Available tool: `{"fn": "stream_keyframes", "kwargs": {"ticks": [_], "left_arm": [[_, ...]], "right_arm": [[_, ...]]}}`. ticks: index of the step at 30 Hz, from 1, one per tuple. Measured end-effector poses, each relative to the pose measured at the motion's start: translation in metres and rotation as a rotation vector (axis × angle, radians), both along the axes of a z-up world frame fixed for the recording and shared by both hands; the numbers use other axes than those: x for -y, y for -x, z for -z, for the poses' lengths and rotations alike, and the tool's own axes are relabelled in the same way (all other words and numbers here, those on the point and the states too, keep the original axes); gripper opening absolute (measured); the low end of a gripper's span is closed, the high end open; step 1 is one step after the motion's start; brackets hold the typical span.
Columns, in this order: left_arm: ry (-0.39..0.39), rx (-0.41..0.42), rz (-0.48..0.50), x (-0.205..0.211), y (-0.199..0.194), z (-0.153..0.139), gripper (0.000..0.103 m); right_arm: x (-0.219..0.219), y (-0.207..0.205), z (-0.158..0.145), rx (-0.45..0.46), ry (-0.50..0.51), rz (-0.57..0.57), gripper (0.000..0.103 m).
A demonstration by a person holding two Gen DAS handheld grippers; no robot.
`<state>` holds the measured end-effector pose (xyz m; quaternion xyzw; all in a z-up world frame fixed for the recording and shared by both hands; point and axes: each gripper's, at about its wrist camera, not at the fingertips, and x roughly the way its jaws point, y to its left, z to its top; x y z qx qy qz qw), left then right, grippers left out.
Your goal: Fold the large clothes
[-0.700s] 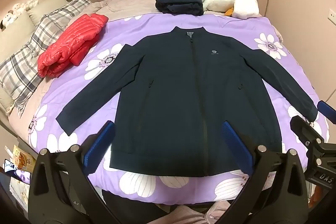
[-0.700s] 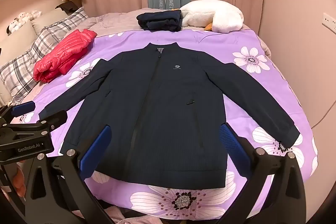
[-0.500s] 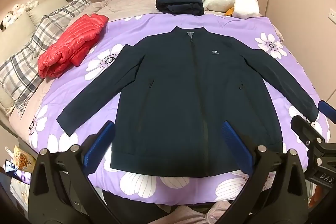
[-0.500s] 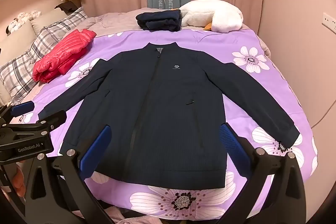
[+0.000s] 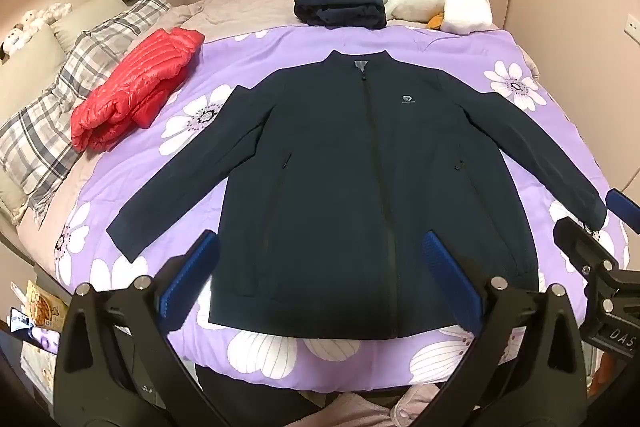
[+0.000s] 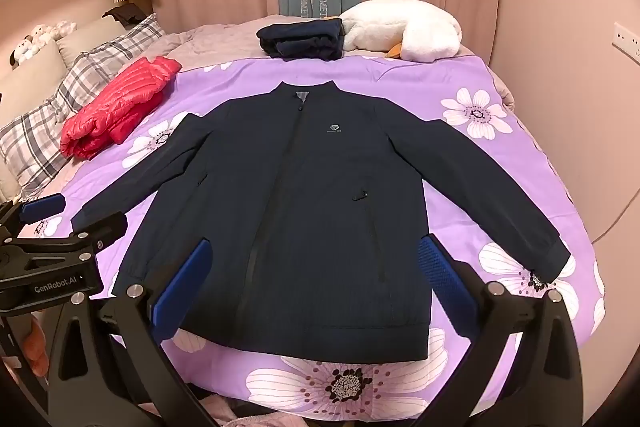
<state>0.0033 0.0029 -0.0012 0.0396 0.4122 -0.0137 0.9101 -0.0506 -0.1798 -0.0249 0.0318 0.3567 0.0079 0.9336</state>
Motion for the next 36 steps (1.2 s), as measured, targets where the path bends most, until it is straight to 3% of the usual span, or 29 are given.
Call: {"fn": "stream_keyframes", "kwargs": {"ticks": [36], "left_arm": [[-0.008, -0.015, 0.01, 0.011, -0.005, 0.006, 0.101]], "right_arm": [[0.005, -0.004, 0.004, -0.013, -0.01, 0.006, 0.102]]}}
